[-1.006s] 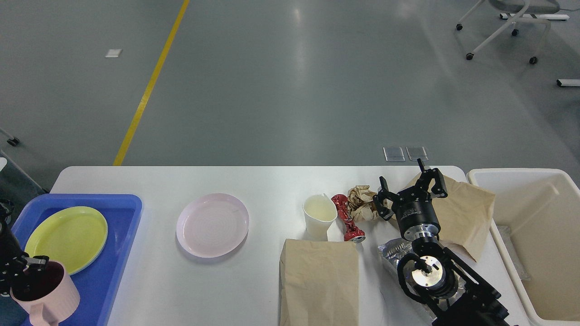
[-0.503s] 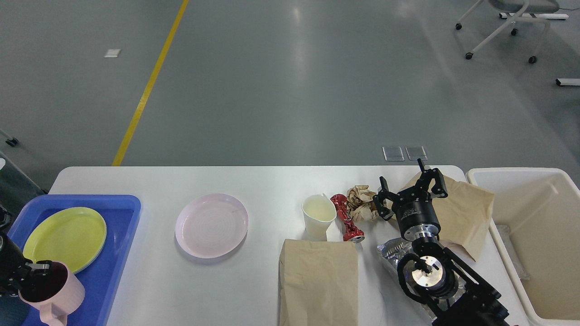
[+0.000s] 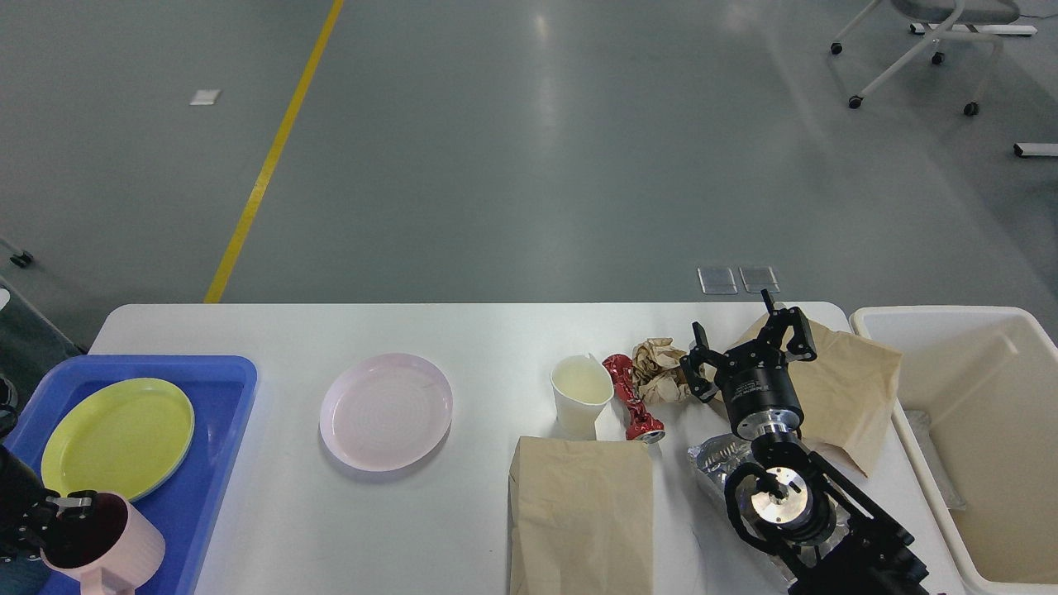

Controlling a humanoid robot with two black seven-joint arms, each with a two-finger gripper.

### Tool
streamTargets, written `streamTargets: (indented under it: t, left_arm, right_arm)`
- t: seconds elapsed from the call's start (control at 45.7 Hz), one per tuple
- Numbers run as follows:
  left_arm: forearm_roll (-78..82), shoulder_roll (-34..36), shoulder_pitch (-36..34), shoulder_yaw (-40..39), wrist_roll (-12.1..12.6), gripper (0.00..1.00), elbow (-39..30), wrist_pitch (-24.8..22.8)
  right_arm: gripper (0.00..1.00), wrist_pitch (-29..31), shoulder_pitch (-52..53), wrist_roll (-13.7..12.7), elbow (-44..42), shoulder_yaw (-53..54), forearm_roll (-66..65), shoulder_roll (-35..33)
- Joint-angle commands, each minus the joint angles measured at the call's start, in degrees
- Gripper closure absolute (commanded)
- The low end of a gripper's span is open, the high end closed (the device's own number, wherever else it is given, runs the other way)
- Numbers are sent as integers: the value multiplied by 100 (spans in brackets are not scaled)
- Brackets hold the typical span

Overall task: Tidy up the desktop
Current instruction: 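Carry the pink mug with the left gripper onto the blue tray, then release the mug and raise the left gripper above the table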

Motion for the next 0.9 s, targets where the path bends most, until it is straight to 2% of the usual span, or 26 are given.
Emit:
streamTargets:
  t: [0.0,0.306,0.372,0.416,0.459,0.547,0.612,0.634,0.809,0.875]
  left_arm:
    - [8,9,66,-8,-32,100,1,171]
    - [8,1,250,-16,12,100,1,488]
    - [-18,-8,277,-60,12,93,1,558]
    - [-62,-8,320,-122,-14,83,1,698]
    - [-97,-8,382,-166,-49,65,1,917]
    - [-124,9,444,-218,-49,34,-60,1322]
    - [-194,9,435,-219,-49,12,-78,1393]
    - [-211,27,435,-210,-49,8,-96,1393]
    - [-264,246,321,-122,-49,5,-403,1244]
    - [-264,422,128,-52,-23,4,-509,1007]
  right_arm:
    - [0,0,4,0,0,0,2,0]
    - [0,0,4,0,0,0,2,0]
    - [0,0,-5,0,0,0,2,0]
    - [0,0,4,0,0,0,2,0]
    - [0,0,4,0,0,0,2,0]
    - [0,0,4,0,0,0,2,0]
    - [0,0,4,0,0,0,2,0]
    - [0,0,-5,0,9,0,2,0]
    - [0,0,4,0,0,0,2,0]
    - [0,0,4,0,9,0,2,0]
